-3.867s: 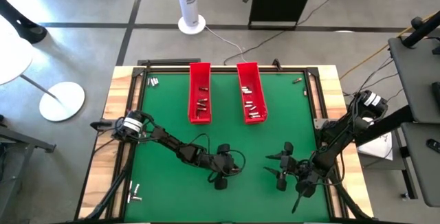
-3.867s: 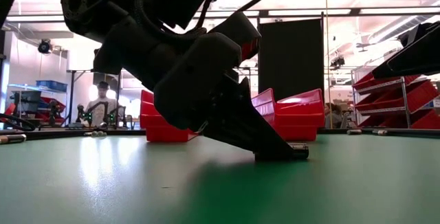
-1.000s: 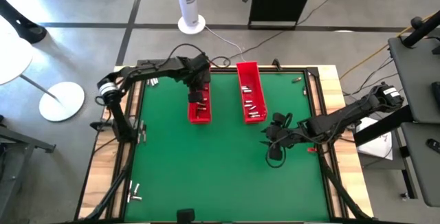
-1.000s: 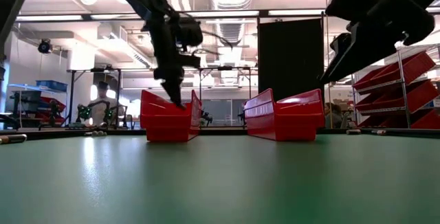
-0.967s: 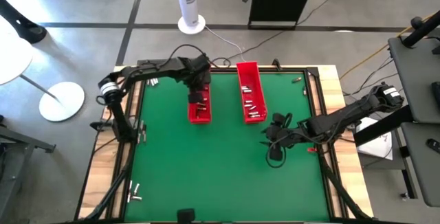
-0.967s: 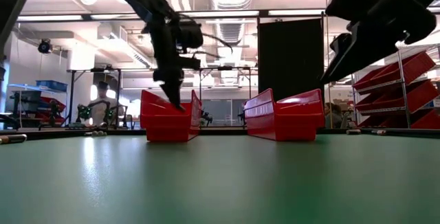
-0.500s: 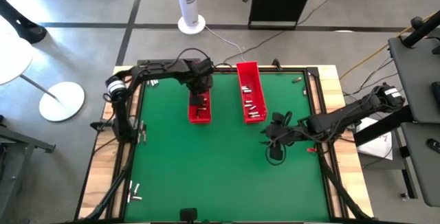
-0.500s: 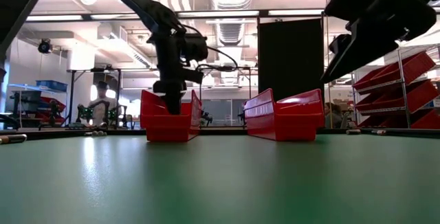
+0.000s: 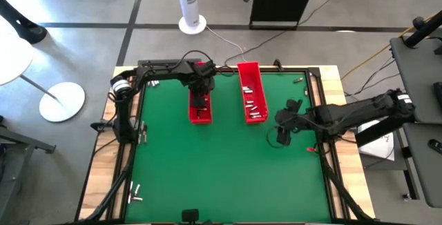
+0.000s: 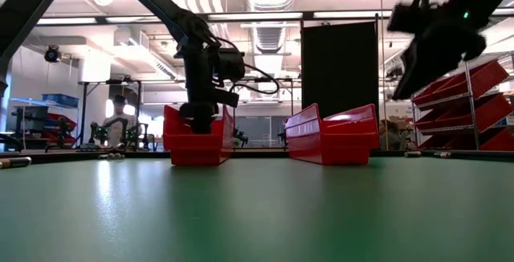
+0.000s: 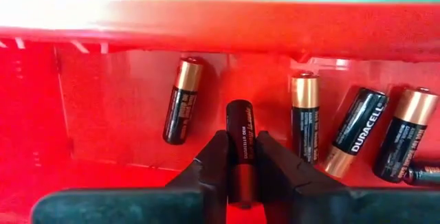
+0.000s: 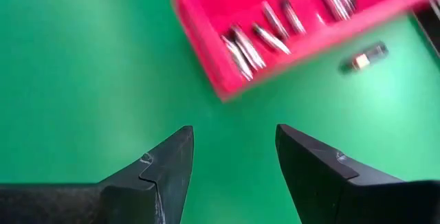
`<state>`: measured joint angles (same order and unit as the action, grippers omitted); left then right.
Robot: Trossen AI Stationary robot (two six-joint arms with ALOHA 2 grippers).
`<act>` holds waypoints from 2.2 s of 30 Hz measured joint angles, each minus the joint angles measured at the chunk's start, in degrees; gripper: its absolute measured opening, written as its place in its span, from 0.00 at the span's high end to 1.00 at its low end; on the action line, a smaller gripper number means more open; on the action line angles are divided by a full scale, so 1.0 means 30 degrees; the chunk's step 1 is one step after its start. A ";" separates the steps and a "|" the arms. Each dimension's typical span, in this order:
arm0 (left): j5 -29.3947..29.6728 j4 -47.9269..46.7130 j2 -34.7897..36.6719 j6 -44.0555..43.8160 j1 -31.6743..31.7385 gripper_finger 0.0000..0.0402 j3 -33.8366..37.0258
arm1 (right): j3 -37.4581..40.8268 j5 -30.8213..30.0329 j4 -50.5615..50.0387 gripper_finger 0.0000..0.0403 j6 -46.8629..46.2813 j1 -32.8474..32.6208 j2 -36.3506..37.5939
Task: Sort batteries
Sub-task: Put the brown battery into the left red bin
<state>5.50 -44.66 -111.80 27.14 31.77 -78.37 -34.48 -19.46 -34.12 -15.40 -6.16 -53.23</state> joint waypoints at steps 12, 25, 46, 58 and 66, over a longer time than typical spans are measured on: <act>0.0197 0.0264 -0.0221 0.0313 -0.0058 0.68 -0.0002 | 0.0000 0.0835 -0.0320 0.50 0.1424 0.3151 -0.1671; 0.0007 0.1078 -0.0198 0.0794 -0.0664 0.65 -0.1116 | 0.0000 0.0547 0.0961 0.50 0.3181 0.3696 -0.2049; 0.0943 0.0740 0.0121 0.0777 0.0357 0.65 -0.2435 | 0.0000 -0.1156 0.1822 0.50 0.6536 0.4359 -0.2049; -0.1071 0.0221 0.3026 -0.0489 0.0142 0.65 -0.2527 | 0.0007 0.1943 0.3781 0.50 0.6870 0.4352 -0.2049; -0.2244 0.0040 0.5222 -0.2312 -0.0746 0.65 -0.2455 | -0.0373 0.2166 0.3632 0.50 0.6515 0.4352 -0.2049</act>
<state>-1.23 -44.54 -96.14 20.20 29.53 -85.73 -35.60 -12.97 -23.22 4.15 6.90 -59.37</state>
